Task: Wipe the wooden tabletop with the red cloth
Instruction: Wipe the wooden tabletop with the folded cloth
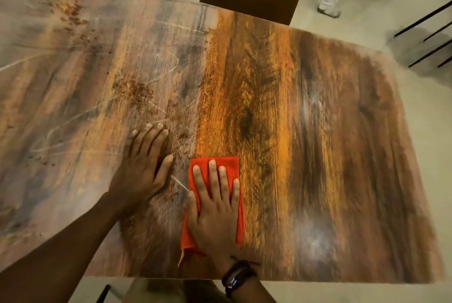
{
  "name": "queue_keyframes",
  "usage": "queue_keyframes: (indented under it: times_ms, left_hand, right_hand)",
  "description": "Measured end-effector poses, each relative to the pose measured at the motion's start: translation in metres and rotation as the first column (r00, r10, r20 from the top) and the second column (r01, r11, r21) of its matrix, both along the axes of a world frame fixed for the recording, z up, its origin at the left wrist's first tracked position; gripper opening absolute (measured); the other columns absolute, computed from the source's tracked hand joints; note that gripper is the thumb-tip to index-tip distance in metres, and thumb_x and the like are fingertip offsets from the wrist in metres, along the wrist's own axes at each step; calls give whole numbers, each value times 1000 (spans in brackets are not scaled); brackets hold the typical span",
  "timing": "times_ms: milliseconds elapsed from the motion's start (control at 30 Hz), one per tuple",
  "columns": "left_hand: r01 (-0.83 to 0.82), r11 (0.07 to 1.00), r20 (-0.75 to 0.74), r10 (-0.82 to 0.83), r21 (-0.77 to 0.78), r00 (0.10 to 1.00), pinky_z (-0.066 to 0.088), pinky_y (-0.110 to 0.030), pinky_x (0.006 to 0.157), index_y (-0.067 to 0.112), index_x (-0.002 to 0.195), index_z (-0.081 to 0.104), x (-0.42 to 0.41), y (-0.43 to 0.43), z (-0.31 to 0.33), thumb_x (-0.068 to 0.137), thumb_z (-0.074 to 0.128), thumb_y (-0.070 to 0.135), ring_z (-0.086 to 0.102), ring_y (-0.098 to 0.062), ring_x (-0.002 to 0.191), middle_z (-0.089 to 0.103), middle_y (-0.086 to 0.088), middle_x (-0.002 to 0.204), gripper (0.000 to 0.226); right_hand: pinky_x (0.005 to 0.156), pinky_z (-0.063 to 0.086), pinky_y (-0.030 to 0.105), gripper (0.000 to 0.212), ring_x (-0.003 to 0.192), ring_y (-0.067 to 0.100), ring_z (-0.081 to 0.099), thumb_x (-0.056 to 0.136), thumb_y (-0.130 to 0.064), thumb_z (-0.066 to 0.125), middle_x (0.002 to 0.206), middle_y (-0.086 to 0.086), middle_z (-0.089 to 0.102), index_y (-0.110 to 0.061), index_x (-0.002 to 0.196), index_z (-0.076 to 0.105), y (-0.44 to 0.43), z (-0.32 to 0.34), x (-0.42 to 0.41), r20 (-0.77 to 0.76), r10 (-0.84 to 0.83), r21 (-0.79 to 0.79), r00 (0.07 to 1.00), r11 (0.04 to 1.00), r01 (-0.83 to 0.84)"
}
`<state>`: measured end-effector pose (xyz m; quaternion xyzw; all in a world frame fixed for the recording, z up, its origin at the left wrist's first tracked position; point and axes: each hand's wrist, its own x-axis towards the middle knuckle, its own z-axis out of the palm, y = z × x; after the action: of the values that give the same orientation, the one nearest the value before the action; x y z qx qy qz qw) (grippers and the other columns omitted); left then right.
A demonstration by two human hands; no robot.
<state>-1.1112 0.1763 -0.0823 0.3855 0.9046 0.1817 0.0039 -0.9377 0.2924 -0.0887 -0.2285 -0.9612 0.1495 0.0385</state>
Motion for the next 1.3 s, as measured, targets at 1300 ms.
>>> queue_keyframes:
  times_ms: [1300]
  left_hand:
    - [19, 993, 44, -24, 115, 999, 21, -55, 119, -1, 143, 40, -1, -9, -4, 104, 28, 25, 31, -34, 143, 40, -19, 148, 48]
  right_hand:
    - [121, 9, 62, 69, 155, 28, 3, 101, -60, 24, 168, 7, 7, -24, 160, 19, -3, 6, 87, 115, -310, 84, 944, 950, 301]
